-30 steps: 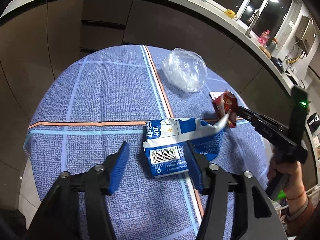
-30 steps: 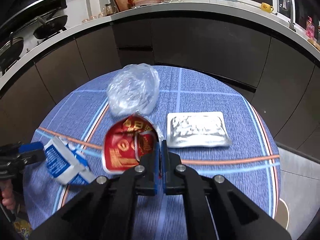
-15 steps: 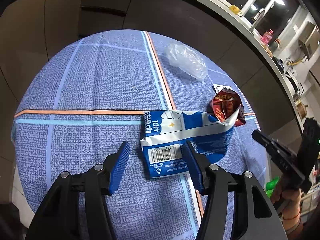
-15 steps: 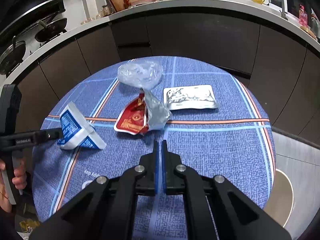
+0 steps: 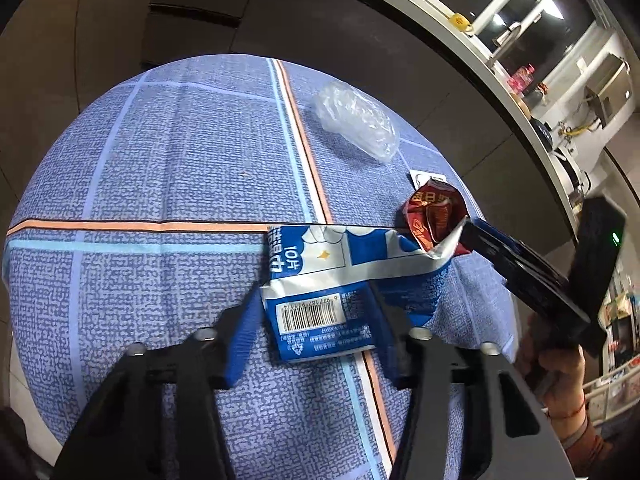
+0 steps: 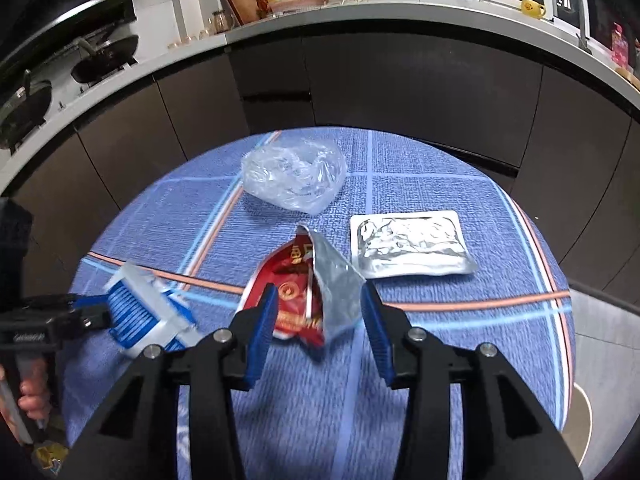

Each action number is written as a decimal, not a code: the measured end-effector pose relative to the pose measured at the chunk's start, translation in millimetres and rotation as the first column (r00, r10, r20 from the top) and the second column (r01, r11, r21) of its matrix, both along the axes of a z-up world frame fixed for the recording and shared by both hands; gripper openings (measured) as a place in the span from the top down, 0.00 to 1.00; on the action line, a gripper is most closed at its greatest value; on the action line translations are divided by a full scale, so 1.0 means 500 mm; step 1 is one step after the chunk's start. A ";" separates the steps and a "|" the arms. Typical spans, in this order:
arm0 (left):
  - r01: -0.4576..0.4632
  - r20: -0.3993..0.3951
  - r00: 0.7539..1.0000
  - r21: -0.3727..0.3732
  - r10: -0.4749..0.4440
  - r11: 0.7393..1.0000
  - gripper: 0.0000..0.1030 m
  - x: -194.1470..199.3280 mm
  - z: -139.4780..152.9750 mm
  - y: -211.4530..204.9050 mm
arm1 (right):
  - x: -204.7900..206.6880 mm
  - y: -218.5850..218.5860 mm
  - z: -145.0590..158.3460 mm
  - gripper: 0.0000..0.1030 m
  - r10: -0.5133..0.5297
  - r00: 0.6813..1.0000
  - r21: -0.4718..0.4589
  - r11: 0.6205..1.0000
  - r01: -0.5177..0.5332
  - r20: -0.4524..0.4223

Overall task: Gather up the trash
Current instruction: 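Grasp the blue-white milk carton with the left tool while the right tool grasps the red snack bag, then lift the milk carton and red snack bag and carry both over the white bin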

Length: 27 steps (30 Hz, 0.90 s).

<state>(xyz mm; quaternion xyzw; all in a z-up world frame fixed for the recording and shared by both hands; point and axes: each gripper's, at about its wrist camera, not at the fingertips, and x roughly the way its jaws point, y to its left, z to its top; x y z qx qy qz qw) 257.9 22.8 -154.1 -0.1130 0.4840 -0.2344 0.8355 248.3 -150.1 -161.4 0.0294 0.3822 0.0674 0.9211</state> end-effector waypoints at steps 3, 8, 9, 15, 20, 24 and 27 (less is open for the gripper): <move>0.033 0.011 0.999 0.025 -0.033 0.999 0.96 -0.005 0.000 -0.018 | 0.021 0.002 -0.023 0.88 -0.002 0.999 0.004 1.000 0.002 -0.048; 0.052 0.074 0.996 0.059 -0.056 0.997 0.97 -0.031 0.022 -0.038 | -0.008 -0.006 -0.026 0.96 -0.005 0.999 0.024 1.000 0.006 -0.052; 0.052 0.084 0.995 0.057 -0.056 0.997 0.97 -0.036 0.029 -0.040 | -0.019 -0.010 -0.021 0.96 -0.010 0.999 0.024 1.000 0.011 -0.044; 0.033 0.155 0.987 0.042 -0.039 0.999 0.97 -0.071 0.085 -0.038 | -0.079 -0.041 0.024 0.96 -0.044 0.999 0.052 0.998 0.044 0.012; 0.023 0.213 0.976 0.054 -0.034 0.998 0.97 -0.103 0.131 -0.037 | -0.126 -0.063 0.068 0.96 -0.066 0.996 0.071 0.996 0.061 0.067; 0.019 0.264 0.964 0.086 -0.041 0.996 0.98 -0.135 0.164 -0.045 | -0.170 -0.078 0.103 0.97 -0.077 0.990 0.086 0.994 0.068 0.115; 0.029 0.297 0.953 0.100 -0.057 0.995 0.98 -0.161 0.188 -0.057 | -0.199 -0.089 0.123 0.97 -0.084 0.987 0.092 0.993 0.071 0.141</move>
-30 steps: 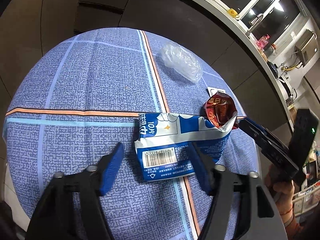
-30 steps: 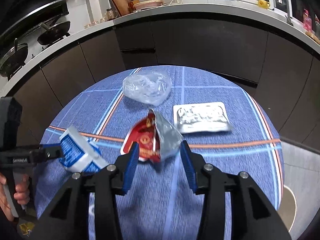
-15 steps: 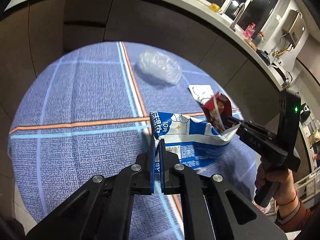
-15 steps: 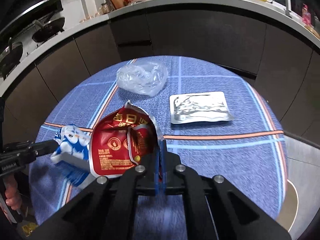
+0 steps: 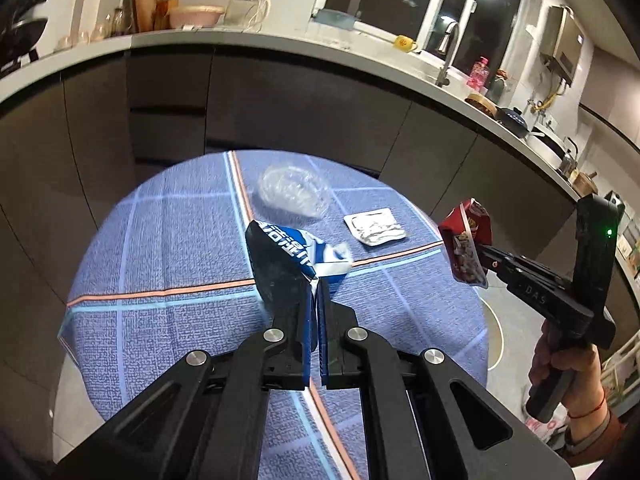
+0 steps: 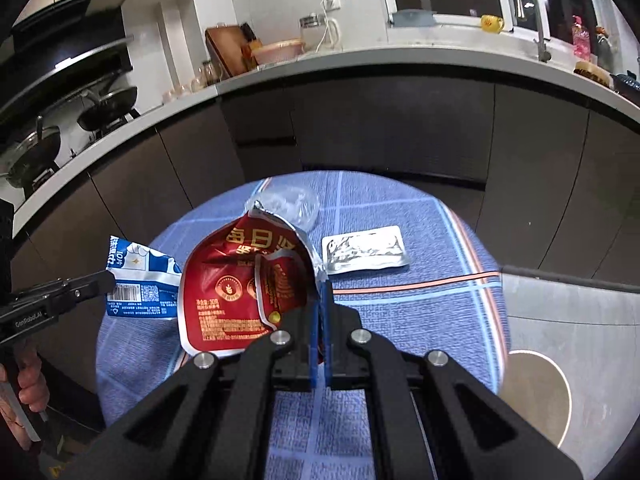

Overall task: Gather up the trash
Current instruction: 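Lift the milk carton and red snack bag and carry both over the white bin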

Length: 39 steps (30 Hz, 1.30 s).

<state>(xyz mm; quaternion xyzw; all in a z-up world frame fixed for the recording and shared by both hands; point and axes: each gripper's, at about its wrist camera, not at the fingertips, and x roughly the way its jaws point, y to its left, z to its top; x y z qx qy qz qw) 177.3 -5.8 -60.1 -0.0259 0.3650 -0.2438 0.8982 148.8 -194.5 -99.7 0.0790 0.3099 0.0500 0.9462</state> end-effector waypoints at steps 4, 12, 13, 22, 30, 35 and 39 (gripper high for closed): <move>0.012 0.031 0.999 0.008 -0.012 1.000 0.98 -0.028 0.024 -0.016 | -0.039 -0.016 0.024 0.97 -0.013 0.999 0.003 1.000 0.013 0.034; 0.068 0.081 0.994 0.004 -0.068 0.998 0.99 -0.069 0.075 -0.064 | -0.116 -0.066 0.061 0.96 -0.066 0.994 0.013 0.998 0.065 0.085; 0.077 0.085 0.993 0.003 -0.077 0.997 0.99 -0.072 0.081 -0.075 | -0.125 -0.075 0.063 0.97 -0.075 0.993 0.014 0.997 0.074 0.089; 0.194 0.131 0.973 -0.007 -0.191 0.981 0.99 -0.102 0.124 -0.181 | -0.192 -0.166 0.054 0.97 -0.170 0.982 0.028 0.985 0.168 0.079; 0.308 0.138 0.942 -0.004 -0.305 0.951 0.99 -0.116 0.129 -0.297 | -0.249 -0.252 0.022 0.97 -0.267 0.963 0.041 0.963 0.265 0.049; 0.365 0.122 0.924 -0.006 -0.361 0.931 0.99 -0.112 0.115 -0.364 | -0.277 -0.298 -0.005 0.97 -0.313 0.950 0.048 0.949 0.311 0.024; 0.401 0.094 0.912 -0.003 -0.399 0.916 0.99 -0.109 0.094 -0.422 | -0.293 -0.329 -0.032 0.97 -0.344 0.939 0.057 0.937 0.344 -0.003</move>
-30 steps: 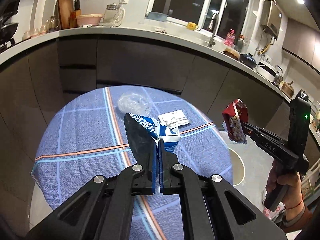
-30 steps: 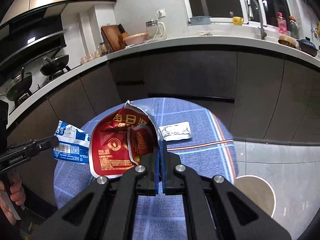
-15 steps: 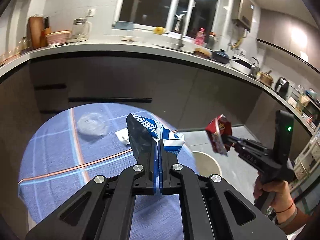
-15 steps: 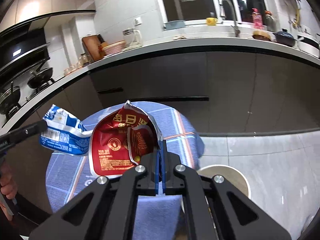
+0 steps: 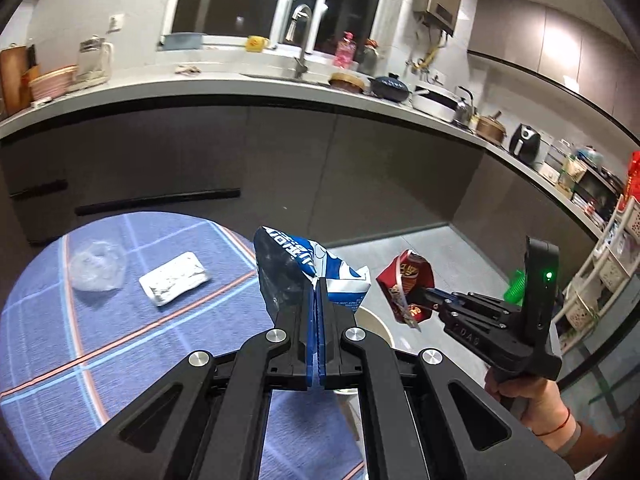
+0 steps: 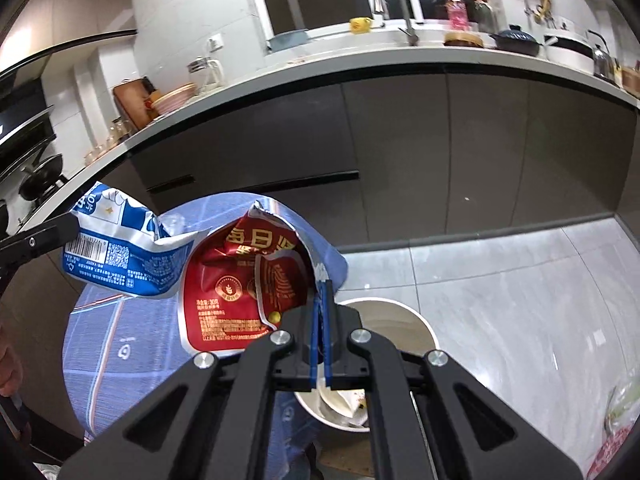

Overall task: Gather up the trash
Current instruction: 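Lift the milk carton and red snack bag and carry both over the white bin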

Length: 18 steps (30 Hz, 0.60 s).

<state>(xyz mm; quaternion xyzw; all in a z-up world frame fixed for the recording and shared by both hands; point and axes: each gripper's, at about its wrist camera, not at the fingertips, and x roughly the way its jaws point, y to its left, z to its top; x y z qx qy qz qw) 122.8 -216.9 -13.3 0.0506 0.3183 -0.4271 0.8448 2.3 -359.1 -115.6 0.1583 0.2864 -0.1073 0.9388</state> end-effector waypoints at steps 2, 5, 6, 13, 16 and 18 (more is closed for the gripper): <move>0.018 -0.007 1.000 0.009 -0.018 1.000 0.99 0.001 -0.008 -0.024 | -0.004 -0.013 -0.014 0.97 -0.013 1.000 0.012 1.000 0.014 -0.014; 0.052 -0.018 0.999 0.037 -0.051 0.998 0.99 0.005 -0.028 -0.068 | -0.004 -0.028 -0.038 0.96 -0.031 0.999 0.031 0.999 0.032 -0.040; 0.063 -0.025 0.998 0.046 -0.062 0.997 0.99 0.006 -0.036 -0.083 | -0.004 -0.033 -0.049 0.96 -0.036 0.998 0.038 0.999 0.038 -0.050; 0.109 -0.072 0.992 0.103 -0.102 0.989 0.99 0.024 -0.097 -0.159 | 0.005 -0.059 -0.113 0.96 -0.064 0.992 0.073 0.995 0.072 -0.112; 0.123 -0.099 0.989 0.116 -0.112 0.986 0.99 0.036 -0.123 -0.185 | 0.013 -0.073 -0.147 0.96 -0.071 0.986 0.089 0.992 0.084 -0.148; 0.131 -0.111 0.987 0.124 -0.117 0.984 0.99 0.041 -0.139 -0.204 | 0.017 -0.080 -0.168 0.96 -0.074 0.983 0.100 0.991 0.092 -0.170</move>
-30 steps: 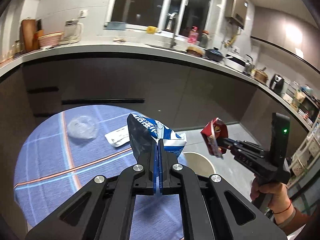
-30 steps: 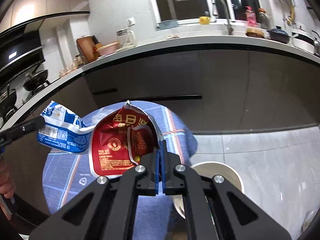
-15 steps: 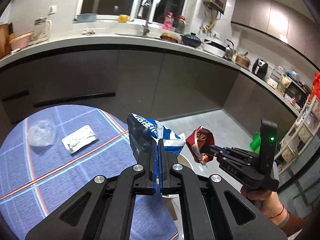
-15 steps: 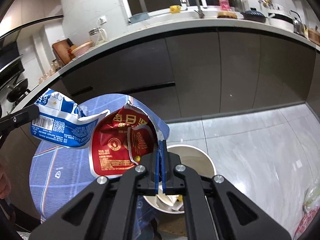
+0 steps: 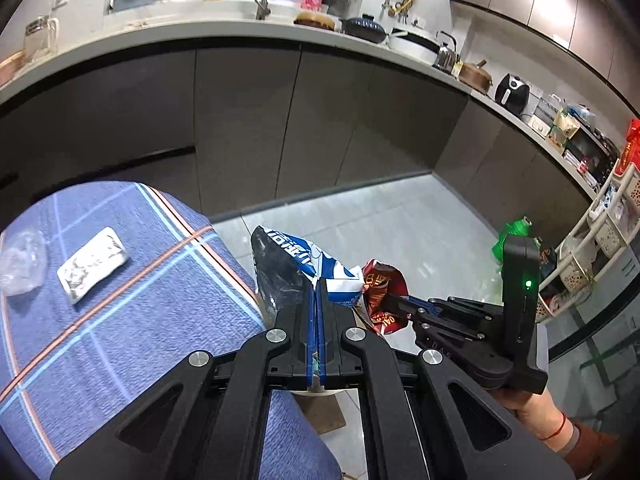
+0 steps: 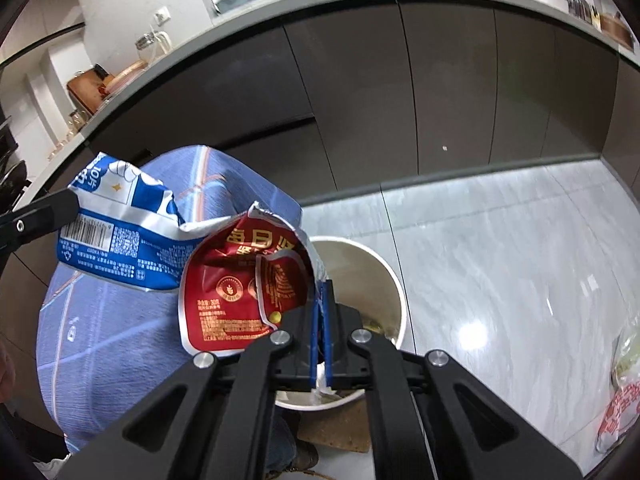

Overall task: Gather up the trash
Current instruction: 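Lift the milk carton and red snack bag and carry both over the white bin, then open the left tool over the bin while the right tool opens too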

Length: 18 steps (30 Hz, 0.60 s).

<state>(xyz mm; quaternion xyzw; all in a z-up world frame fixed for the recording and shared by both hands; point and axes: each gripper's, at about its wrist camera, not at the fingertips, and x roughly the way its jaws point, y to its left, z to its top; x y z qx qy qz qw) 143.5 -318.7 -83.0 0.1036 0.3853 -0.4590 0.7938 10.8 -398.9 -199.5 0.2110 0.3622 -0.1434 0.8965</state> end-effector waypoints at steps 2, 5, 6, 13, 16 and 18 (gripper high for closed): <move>0.012 -0.012 1.000 0.013 -0.012 1.000 0.98 0.007 -0.020 -0.015 | 0.003 -0.006 -0.020 0.94 0.003 1.000 0.011 1.000 -0.003 -0.022; 0.031 -0.021 0.999 0.044 -0.030 0.999 0.91 0.012 -0.047 -0.040 | 0.010 -0.008 -0.046 0.81 0.022 0.998 0.011 1.000 -0.021 -0.052; 0.029 -0.012 1.000 0.055 -0.028 0.998 0.71 0.014 -0.055 -0.050 | 0.011 -0.007 -0.051 0.72 0.029 0.998 -0.006 1.000 -0.029 -0.057; -0.049 0.032 0.998 0.043 0.048 0.998 0.26 0.035 -0.066 -0.041 | 0.000 -0.020 -0.046 0.16 0.024 0.999 -0.124 0.992 -0.028 -0.031; -0.099 0.050 0.994 0.029 0.097 0.995 0.09 0.041 -0.061 -0.027 | -0.003 -0.031 -0.040 0.03 0.014 1.000 -0.111 0.994 -0.015 -0.016; -0.126 0.043 0.991 0.021 0.125 0.992 0.08 0.046 -0.058 -0.017 | -0.002 -0.038 -0.034 0.03 0.007 1.000 -0.100 0.995 -0.008 -0.011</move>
